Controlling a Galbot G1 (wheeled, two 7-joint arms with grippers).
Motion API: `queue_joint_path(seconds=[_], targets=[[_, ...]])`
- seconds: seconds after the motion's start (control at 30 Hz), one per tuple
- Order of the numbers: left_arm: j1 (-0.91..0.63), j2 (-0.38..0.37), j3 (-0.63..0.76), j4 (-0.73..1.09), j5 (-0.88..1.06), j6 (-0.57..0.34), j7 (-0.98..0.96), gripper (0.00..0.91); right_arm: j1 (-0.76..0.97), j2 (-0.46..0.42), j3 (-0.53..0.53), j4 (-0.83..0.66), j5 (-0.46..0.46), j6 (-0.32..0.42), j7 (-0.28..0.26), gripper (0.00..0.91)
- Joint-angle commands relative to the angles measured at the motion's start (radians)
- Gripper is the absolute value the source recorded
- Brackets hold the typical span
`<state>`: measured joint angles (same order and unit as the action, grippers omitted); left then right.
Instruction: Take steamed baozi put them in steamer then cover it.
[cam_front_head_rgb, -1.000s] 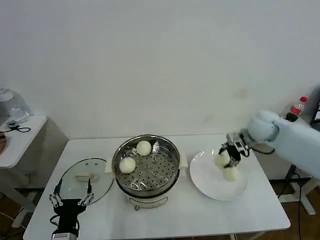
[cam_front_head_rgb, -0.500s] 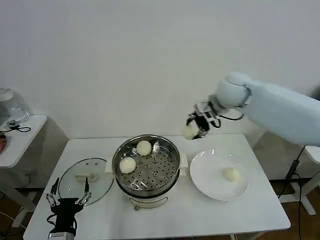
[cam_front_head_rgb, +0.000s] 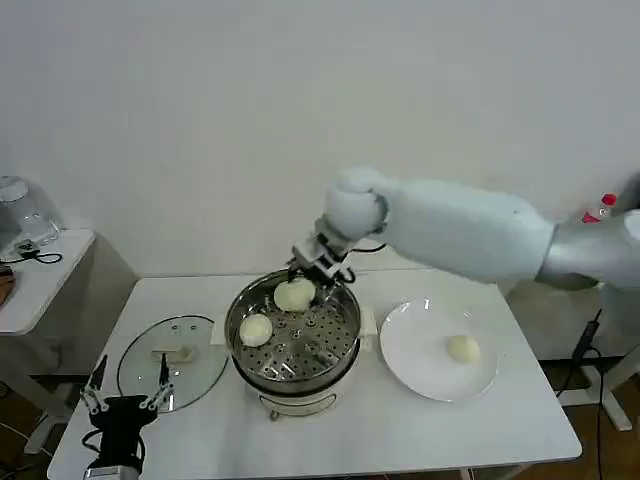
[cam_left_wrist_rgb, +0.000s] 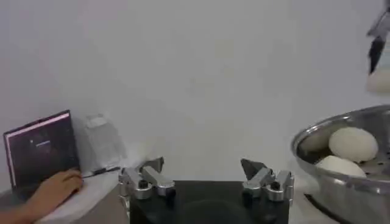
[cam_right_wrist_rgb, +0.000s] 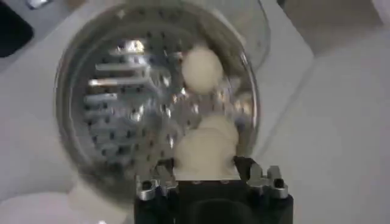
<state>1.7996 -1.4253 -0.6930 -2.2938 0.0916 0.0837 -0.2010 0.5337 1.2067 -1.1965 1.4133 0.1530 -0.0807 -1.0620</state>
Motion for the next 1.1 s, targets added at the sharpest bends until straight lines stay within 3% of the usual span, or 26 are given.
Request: queue_joint_path(seconds=[0.03, 0.17, 0.8, 0.87, 0.93, 1.1], targets=[[0.003, -0.003, -0.007, -0.004, -0.001, 0.000, -0.001, 0.907, -0.033, 0.097, -0.063, 0.017, -0.040, 0.084, 0.008, 0.695], [0.002, -0.008, -0.005, -0.004, -0.002, -0.001, -0.001, 0.907, -0.039, 0.078, -0.107, 0.062, -0.041, 0.088, 0.012, 0.695], [-0.005, -0.009, -0.002, 0.002, -0.005, -0.002, -0.003, 0.907, -0.028, 0.057, -0.118, 0.072, -0.070, 0.141, -0.038, 0.705], [-0.005, -0.010, -0.001, 0.001, -0.006, -0.002, -0.003, 0.907, -0.028, 0.057, -0.117, 0.070, -0.065, 0.142, -0.040, 0.766], [-0.006, -0.010, 0.000, 0.000, -0.005, -0.002, -0.003, 0.907, -0.026, 0.056, -0.117, 0.067, -0.064, 0.147, -0.046, 0.897], [-0.006, -0.010, -0.001, 0.000, -0.005, -0.001, -0.005, 0.907, -0.016, 0.049, -0.113, 0.060, -0.045, 0.156, -0.047, 0.907]])
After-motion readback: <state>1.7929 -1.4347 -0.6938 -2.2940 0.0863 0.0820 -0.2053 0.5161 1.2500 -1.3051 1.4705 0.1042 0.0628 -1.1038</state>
